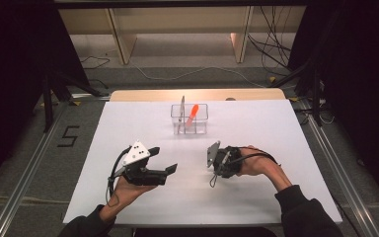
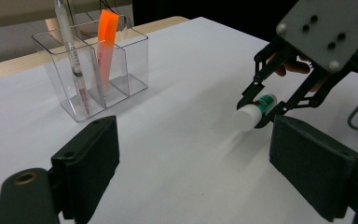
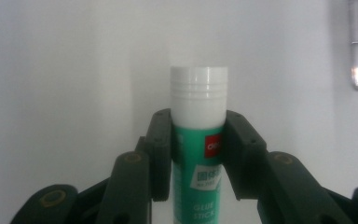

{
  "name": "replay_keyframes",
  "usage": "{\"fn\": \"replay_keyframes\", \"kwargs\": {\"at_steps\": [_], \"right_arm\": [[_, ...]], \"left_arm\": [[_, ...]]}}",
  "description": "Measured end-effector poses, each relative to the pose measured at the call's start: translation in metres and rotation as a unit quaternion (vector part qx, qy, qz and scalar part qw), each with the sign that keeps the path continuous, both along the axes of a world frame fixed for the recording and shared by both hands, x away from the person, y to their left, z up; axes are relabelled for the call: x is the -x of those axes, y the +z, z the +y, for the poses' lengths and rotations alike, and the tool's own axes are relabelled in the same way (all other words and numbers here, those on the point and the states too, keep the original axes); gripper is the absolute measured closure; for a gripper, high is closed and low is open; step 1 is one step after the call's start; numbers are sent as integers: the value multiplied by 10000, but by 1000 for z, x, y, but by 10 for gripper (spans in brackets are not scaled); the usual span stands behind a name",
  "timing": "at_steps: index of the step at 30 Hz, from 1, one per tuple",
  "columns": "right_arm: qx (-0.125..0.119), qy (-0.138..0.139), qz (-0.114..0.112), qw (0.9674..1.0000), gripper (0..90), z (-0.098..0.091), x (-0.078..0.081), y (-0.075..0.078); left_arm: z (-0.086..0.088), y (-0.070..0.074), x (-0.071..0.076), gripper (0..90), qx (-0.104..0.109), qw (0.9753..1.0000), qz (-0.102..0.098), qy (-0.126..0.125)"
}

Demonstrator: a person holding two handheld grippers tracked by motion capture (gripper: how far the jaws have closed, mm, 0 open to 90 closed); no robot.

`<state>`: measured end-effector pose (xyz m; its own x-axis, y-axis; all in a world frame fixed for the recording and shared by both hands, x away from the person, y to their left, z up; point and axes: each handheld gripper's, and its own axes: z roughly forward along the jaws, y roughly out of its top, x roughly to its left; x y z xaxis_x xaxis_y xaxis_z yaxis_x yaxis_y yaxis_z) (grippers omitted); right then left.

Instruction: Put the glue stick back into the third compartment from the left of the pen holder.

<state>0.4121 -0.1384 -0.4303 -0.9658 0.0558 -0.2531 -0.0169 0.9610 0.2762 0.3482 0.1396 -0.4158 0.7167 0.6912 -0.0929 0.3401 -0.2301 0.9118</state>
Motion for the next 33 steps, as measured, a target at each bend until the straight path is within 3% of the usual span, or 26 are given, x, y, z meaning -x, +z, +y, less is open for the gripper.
{"fn": "replay_keyframes", "kwargs": {"at_steps": [5,6,9,13,15,17,22,29,33], "right_arm": [[-589,-335,-138,9976,660,-7,-8,10],[-760,-436,-142,9961,660,-8,-9,12],[-1338,-919,-168,9866,660,-14,-15,17],[-1904,-1457,-315,9703,660,-21,-23,22],[-2262,-1699,-343,9585,660,-25,-27,24],[-2641,-1981,-371,9432,660,-28,-31,26],[-3178,-2338,-367,9181,660,-30,-39,30],[-3597,-2709,-408,8919,660,-25,-48,32],[-3775,-2844,-479,8799,660,-22,-53,34]], "left_arm": [[0,0,0,155,19,10000,-6,0],[0,0,0,155,28,10000,-7,12],[1,0,0,155,38,10000,-34,14],[1,1,0,155,79,9999,-65,32],[2,1,0,154,103,9999,-57,45],[2,1,0,154,118,9999,-61,45],[3,2,1,154,186,9997,-114,50],[4,3,1,154,230,9996,-153,101],[6,3,1,154,291,9994,-142,139]]}}
